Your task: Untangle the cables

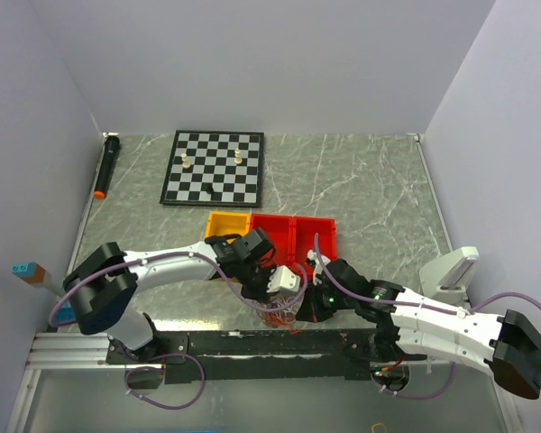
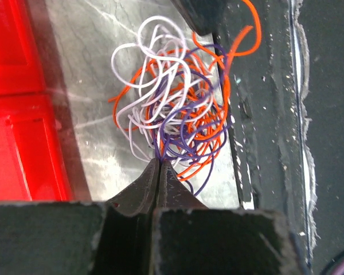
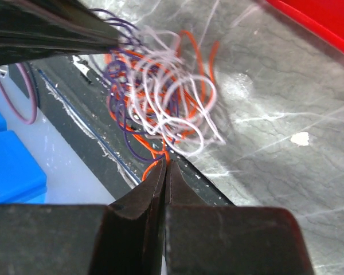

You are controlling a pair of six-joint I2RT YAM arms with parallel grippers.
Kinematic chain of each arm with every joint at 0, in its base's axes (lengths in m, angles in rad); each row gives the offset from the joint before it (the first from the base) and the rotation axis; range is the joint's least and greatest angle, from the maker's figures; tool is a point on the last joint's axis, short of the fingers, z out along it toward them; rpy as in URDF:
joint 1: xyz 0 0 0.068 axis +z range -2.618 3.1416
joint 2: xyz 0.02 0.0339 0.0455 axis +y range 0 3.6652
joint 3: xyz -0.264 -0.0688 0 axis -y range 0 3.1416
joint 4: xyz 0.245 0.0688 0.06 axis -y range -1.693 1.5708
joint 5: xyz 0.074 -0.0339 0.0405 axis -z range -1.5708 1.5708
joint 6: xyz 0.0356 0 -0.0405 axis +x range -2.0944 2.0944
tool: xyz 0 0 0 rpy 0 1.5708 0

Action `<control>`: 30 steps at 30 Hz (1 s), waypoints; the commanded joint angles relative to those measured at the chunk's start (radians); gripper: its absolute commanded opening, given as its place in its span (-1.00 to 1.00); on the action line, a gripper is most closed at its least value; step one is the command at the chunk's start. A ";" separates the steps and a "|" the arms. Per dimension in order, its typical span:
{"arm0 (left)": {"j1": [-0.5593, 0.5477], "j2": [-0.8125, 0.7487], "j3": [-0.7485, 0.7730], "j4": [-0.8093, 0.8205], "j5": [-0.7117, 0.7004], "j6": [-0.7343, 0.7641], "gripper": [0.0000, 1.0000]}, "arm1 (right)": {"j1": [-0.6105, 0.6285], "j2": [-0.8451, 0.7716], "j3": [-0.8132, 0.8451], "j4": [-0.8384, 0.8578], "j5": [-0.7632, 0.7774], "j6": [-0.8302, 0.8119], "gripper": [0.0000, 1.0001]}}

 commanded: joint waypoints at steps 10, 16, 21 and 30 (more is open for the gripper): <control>0.137 -0.250 0.056 -0.253 -0.036 0.002 -0.97 | -0.001 0.001 0.013 -0.064 0.089 0.029 -1.00; 0.192 -0.387 0.047 -0.368 -0.035 -0.024 -0.92 | -0.001 0.024 0.029 -0.112 0.147 0.041 -1.00; 0.232 -0.488 0.055 -0.449 -0.067 -0.031 -0.87 | -0.001 0.062 0.059 -0.214 0.256 0.078 -1.00; 0.281 -0.612 -0.023 -0.567 -0.239 0.069 -0.86 | 0.022 -0.054 0.141 -0.362 0.346 0.175 -1.00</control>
